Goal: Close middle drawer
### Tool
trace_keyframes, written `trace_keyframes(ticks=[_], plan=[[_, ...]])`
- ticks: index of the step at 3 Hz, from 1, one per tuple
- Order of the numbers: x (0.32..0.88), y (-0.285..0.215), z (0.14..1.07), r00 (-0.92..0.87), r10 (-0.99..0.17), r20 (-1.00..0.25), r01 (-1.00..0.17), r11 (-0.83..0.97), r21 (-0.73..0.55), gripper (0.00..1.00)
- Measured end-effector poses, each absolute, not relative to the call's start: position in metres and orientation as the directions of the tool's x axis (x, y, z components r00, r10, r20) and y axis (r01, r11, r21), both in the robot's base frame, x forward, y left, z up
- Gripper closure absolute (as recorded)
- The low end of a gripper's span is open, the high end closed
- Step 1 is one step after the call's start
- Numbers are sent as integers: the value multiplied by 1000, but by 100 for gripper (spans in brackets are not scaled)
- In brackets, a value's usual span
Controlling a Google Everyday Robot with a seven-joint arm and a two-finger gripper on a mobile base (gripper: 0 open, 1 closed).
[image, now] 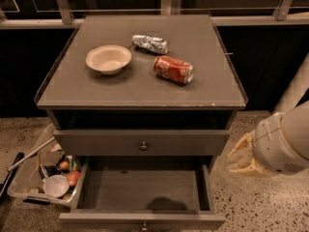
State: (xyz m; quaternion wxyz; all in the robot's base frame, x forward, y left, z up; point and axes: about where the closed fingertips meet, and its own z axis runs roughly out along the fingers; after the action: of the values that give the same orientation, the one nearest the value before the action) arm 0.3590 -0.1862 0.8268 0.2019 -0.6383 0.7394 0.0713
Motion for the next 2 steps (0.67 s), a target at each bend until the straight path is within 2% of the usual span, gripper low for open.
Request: trace_keyframes(ticks=[2], plan=[[322, -131, 723, -149, -826, -543, -972, 224, -74, 100]])
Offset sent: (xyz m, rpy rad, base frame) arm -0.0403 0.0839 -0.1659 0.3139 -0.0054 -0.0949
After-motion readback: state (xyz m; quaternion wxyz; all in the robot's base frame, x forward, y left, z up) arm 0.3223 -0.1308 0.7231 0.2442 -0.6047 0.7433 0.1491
